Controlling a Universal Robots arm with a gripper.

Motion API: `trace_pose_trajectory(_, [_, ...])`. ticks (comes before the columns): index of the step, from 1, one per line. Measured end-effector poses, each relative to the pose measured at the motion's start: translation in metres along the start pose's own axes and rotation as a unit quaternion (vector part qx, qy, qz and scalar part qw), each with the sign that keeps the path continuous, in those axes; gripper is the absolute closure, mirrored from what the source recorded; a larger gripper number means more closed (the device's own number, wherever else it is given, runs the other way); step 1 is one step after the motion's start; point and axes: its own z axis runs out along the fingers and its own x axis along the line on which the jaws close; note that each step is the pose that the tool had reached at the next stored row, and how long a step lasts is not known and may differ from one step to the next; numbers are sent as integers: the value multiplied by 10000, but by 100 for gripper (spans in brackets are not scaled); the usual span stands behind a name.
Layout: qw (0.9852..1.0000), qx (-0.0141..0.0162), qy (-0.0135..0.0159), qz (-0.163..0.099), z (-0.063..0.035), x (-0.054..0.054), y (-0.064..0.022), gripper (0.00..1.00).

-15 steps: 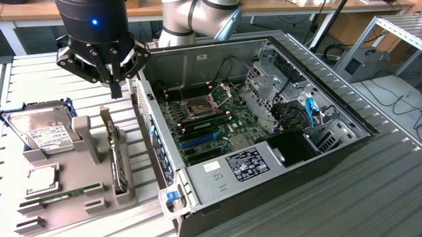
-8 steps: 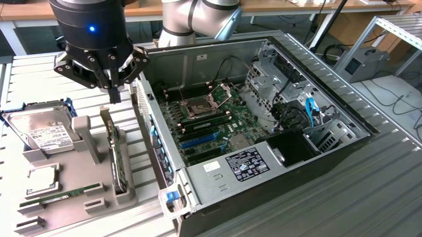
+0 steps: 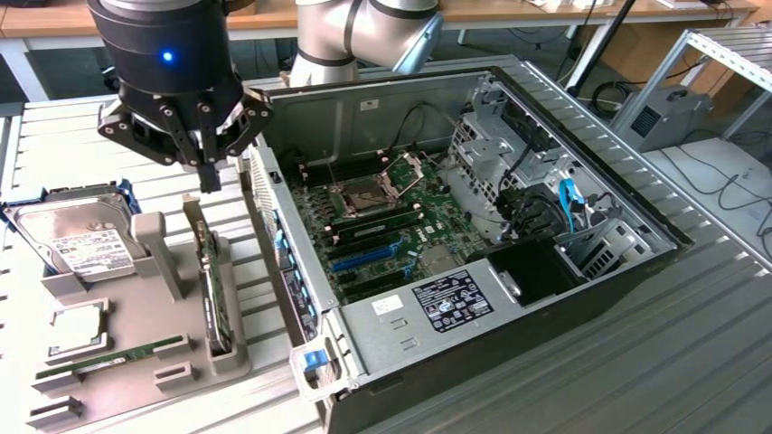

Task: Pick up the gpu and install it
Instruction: 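Reach for the gpu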

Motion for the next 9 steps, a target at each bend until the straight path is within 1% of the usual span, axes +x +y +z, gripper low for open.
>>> trace_pose_trajectory(9, [10000, 0, 0, 0, 3, 3, -52, 89])
